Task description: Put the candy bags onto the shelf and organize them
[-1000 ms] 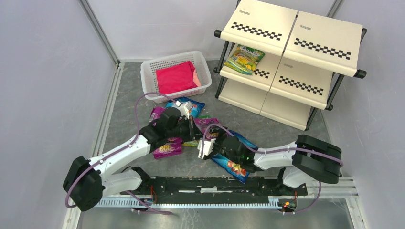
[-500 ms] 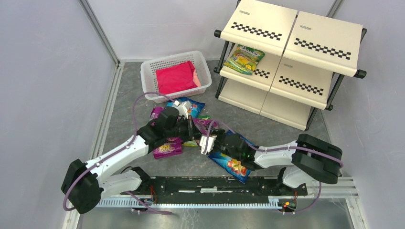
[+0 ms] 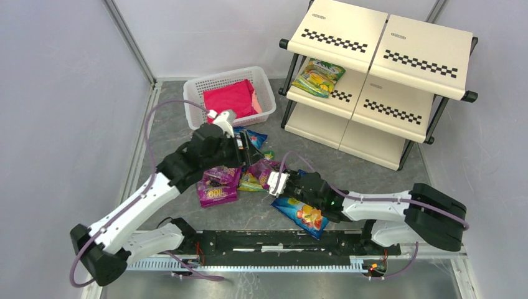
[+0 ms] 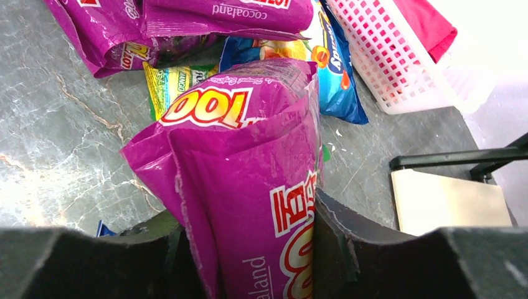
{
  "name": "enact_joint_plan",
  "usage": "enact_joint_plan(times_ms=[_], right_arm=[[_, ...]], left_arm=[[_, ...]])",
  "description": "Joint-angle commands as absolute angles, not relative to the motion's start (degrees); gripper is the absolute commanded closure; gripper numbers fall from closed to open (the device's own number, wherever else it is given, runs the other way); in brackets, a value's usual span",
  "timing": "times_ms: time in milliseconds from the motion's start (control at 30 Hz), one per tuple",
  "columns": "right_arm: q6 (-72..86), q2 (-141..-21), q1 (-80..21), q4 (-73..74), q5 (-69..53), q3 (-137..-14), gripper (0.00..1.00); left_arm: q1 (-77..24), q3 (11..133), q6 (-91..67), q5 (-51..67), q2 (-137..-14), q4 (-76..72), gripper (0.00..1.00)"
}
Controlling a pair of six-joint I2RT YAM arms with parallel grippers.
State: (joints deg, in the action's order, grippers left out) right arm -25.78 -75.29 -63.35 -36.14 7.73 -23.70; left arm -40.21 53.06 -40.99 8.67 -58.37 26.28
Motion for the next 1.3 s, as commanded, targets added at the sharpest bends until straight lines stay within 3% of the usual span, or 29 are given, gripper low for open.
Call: enact_joint_plan(times_ms=[0,200,533,733,1033,1267], right_arm=[[-21.0,-68.3,-62.7,-36.3,11.3,-25.0,0.57],[-14.8,-60.5,-61.4,-28.0,17.4,-28.6,0.57],[-15.2,-57.3,-61.3,-10.8,25.8,-50.1,0.58],[-22.3,-63.7,-60.4,-4.8,34.3,-71.4,0.61],[-33.4,-79.4,-52.6,-3.3,35.3,-103.0,0.59],[-47.9,-89.3,-47.4,-11.0,38.5,-112.2,0.56]], left_arm=[[-40.0,61.1,-33.1,-8.6,-53.6,38.5,0.22],[-40.0,61.8,-30.9,-18.1,-48.2,42.8,0.16],[-40.0,58.0,-28.9,-11.9,-49.2,36.4,0.16],[-40.0,57.7,-28.0,-9.9,-50.6,35.3,0.16],[-40.0,52.6,-32.5,-5.4,-48.7,28.0,0.15],[-40.0,52.1,-32.5,-4.6,-47.6,29.0,0.15]])
